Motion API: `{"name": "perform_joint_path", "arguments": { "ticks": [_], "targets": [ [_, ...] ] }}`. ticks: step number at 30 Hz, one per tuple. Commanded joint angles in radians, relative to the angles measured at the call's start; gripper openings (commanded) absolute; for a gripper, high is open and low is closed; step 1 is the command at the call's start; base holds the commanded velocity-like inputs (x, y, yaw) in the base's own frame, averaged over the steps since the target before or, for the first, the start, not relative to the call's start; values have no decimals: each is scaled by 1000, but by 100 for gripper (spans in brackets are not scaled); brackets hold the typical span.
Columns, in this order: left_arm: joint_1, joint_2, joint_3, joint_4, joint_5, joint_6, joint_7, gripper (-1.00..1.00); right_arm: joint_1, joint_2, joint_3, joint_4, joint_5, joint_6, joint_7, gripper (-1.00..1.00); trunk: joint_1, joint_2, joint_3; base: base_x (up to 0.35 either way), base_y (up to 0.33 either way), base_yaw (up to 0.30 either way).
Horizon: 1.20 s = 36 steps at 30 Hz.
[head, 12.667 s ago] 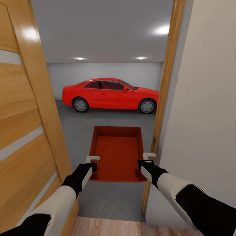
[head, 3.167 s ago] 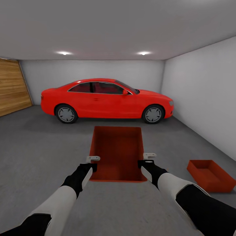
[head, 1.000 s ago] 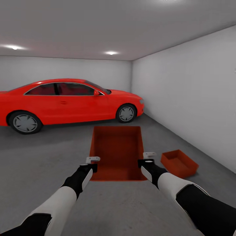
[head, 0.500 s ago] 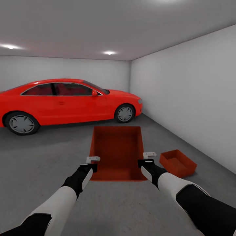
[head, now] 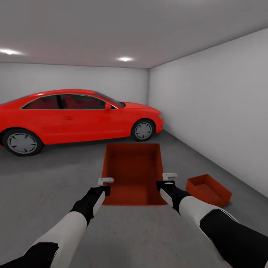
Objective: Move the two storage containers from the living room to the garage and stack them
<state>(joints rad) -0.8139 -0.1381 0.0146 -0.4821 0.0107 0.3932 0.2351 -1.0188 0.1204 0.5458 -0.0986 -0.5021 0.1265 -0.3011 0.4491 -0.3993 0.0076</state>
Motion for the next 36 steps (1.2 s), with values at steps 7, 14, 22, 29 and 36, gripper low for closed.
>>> {"name": "perform_joint_path", "arguments": {
  "ticks": [7, 14, 22, 29, 36],
  "targets": [
    [-1, 0, 2, -12, 5, 4, 4, -100, 1, -1, 52, 0, -13, 7, -6, -100, 1, -1, 0, 312, 111, 0],
    [-1, 0, 2, -12, 5, 3, 3, -100, 1, -1, 52, 0, -13, 7, -6, -100, 1, -1, 0, 312, 111, 0],
    [-1, 0, 2, -13, 1, -3, 4, -100, 1, -1, 52, 0, -14, 7, -6, -100, 1, -1, 0, 297, 85, 0],
    [-1, 0, 1, -13, 0, -4, 5, -100, 1, -1, 52, 0, -14, 7, -6, -100, 1, -1, 0, 187, 4, 0],
    [-1, 0, 1, -13, 0, -4, 5, -100, 1, -1, 52, 0, -14, 7, -6, -100, 1, -1, 0, 176, 0, -1]
  ]
}}
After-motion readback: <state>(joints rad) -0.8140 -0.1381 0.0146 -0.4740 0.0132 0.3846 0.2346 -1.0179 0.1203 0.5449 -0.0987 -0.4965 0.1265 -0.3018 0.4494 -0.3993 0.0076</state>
